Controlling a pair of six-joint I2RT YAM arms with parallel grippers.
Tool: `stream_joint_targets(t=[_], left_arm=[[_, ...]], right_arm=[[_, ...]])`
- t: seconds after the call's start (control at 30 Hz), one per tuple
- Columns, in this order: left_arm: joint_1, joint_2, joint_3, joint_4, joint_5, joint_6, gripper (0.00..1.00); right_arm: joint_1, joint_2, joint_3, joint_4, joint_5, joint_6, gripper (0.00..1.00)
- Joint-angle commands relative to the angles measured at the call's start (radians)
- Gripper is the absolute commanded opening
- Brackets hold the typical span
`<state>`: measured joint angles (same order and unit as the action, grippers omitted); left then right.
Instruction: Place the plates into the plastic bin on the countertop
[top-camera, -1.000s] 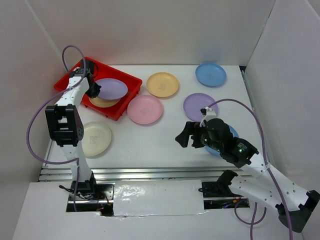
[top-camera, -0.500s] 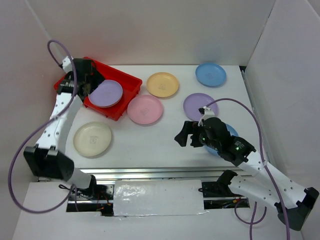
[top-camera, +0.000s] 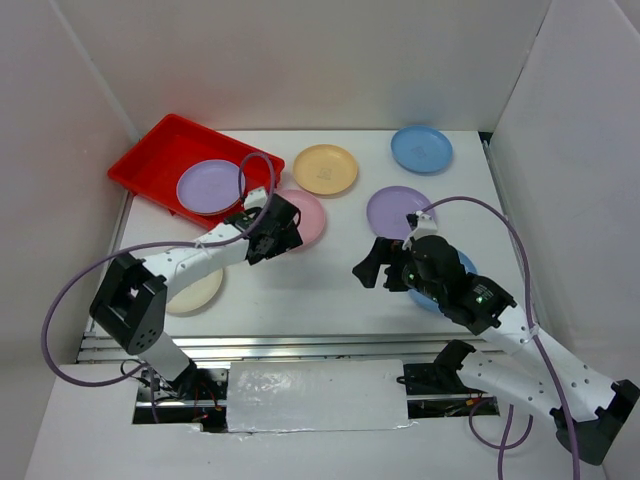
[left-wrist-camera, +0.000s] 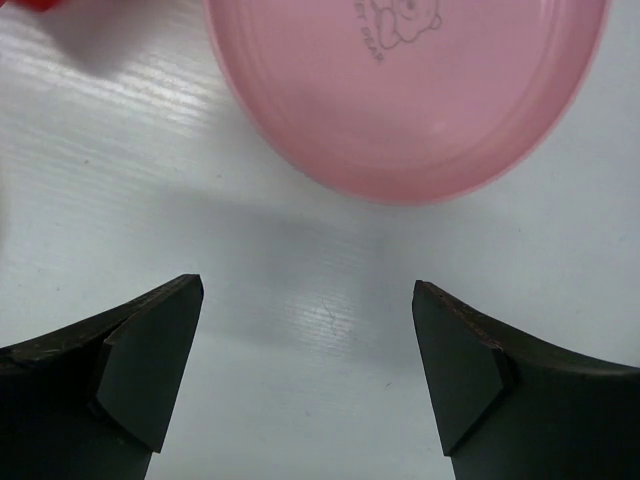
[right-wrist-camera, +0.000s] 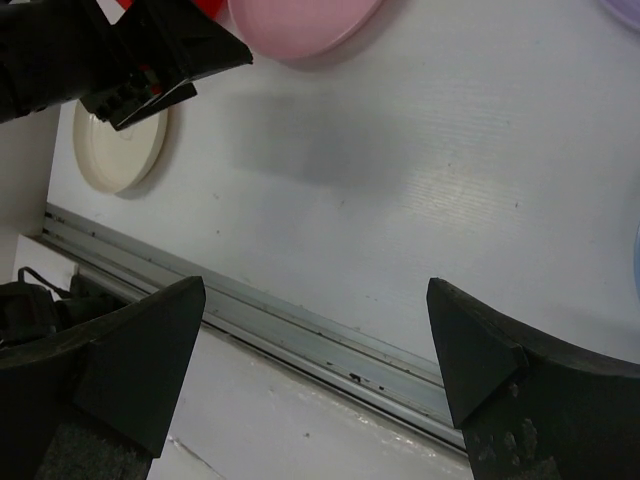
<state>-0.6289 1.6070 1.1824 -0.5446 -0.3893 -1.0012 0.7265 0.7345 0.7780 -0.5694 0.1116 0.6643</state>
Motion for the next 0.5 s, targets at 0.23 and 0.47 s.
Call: stream_joint_targets(t=[0.23, 0.47], left_arm=[[0.0, 0.086, 0.057, 0.007, -0.243, -0.393, 0.99], [0.052, 0.252, 0.12, -0.049, -0.227, -0.445, 0.98]], right_arm=[[-0.006, -0.032, -0.016, 0.031, -0.038, -0.022, 1.0], [-0.012, -0.056, -0.011, -0.004, -0.02, -0.04, 1.0]])
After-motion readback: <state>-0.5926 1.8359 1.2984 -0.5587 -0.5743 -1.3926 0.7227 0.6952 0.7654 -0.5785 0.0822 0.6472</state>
